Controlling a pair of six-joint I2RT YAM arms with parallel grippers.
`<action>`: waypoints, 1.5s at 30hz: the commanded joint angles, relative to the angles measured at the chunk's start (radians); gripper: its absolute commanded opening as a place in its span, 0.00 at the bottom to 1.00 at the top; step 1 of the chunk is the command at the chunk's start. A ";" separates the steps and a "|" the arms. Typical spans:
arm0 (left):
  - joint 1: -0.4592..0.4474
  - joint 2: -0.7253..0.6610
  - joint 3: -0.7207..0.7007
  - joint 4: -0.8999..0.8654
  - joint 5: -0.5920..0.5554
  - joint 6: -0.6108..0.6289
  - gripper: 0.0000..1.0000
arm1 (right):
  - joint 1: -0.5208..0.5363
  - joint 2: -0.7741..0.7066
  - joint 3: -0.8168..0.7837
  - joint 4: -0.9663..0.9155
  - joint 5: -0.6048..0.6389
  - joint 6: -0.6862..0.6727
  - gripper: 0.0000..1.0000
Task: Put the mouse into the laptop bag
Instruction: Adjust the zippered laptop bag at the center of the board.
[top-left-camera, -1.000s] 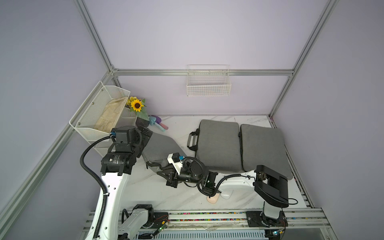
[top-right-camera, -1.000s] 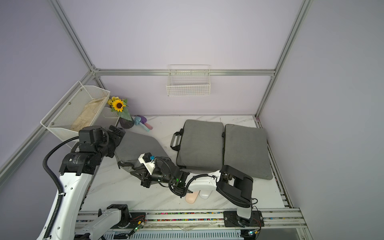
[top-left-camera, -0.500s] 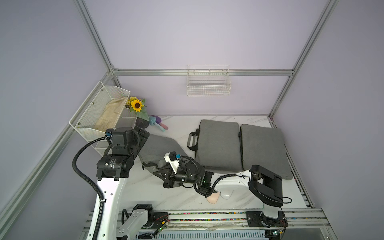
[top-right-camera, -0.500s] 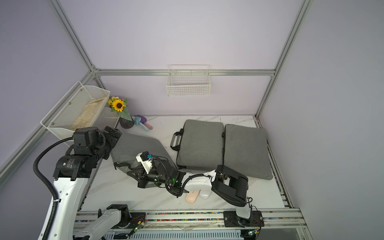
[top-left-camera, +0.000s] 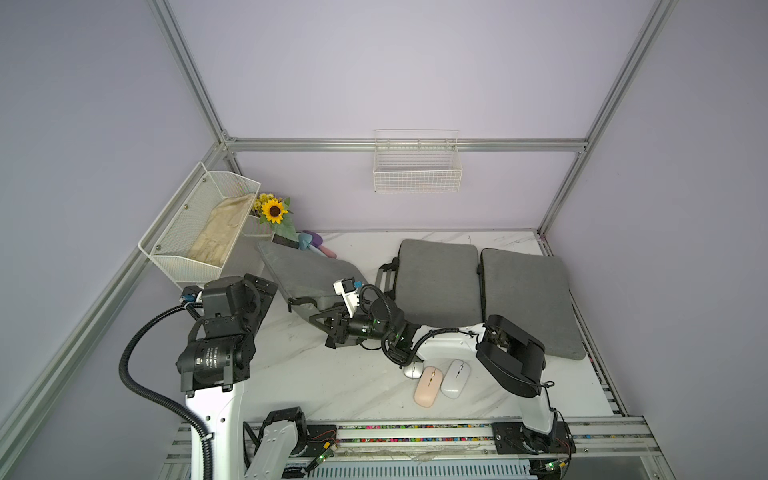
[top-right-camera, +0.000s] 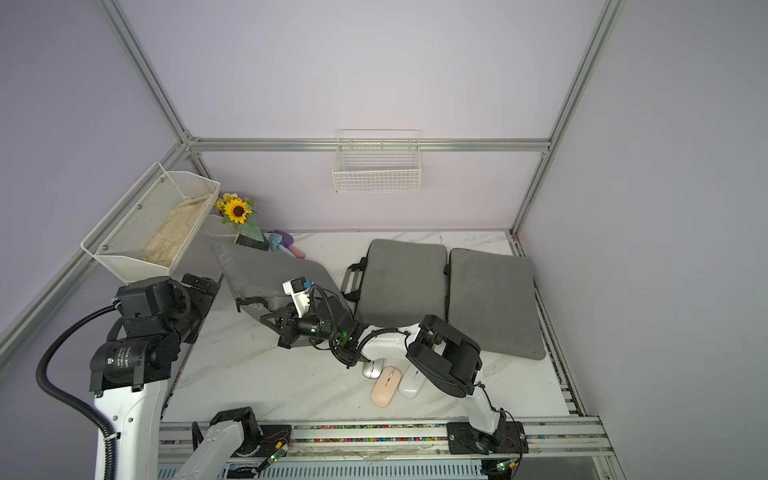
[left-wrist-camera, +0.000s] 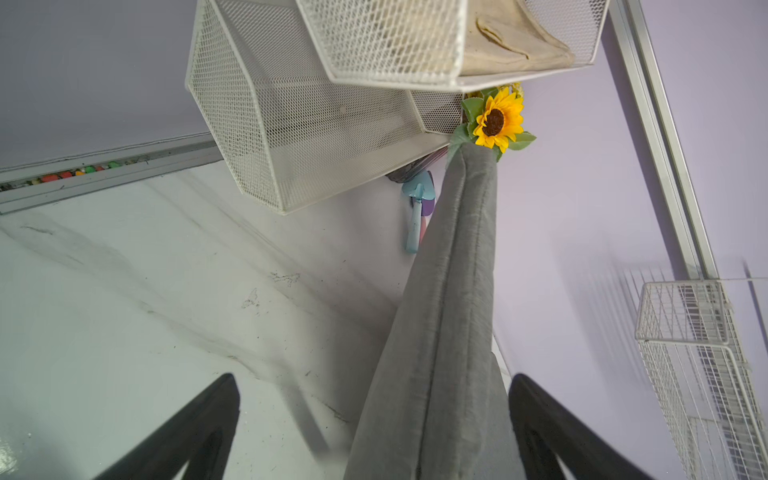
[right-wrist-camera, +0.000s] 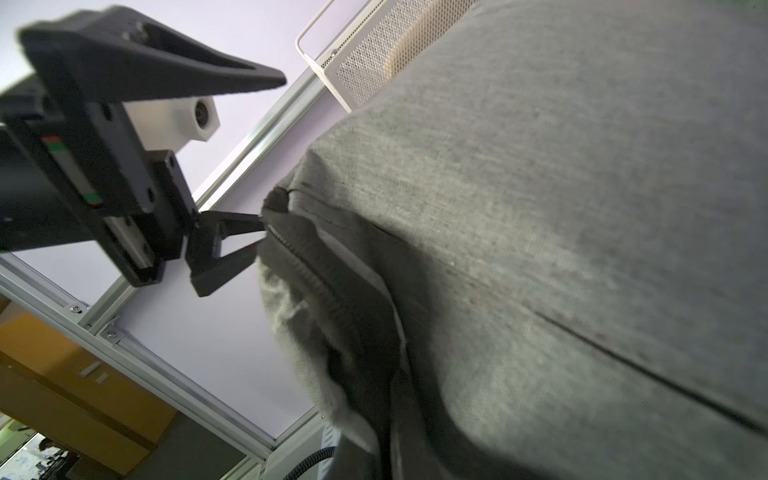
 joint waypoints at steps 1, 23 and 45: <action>0.043 0.059 -0.057 0.148 0.158 0.044 1.00 | 0.001 -0.052 -0.017 0.110 -0.013 0.070 0.00; 0.038 0.243 0.097 0.338 0.249 0.125 0.11 | 0.062 -0.290 -0.190 -0.034 0.145 -0.064 0.55; -0.340 0.533 0.678 0.238 0.128 0.443 0.00 | -0.079 -0.024 -0.123 -0.173 0.255 0.126 0.50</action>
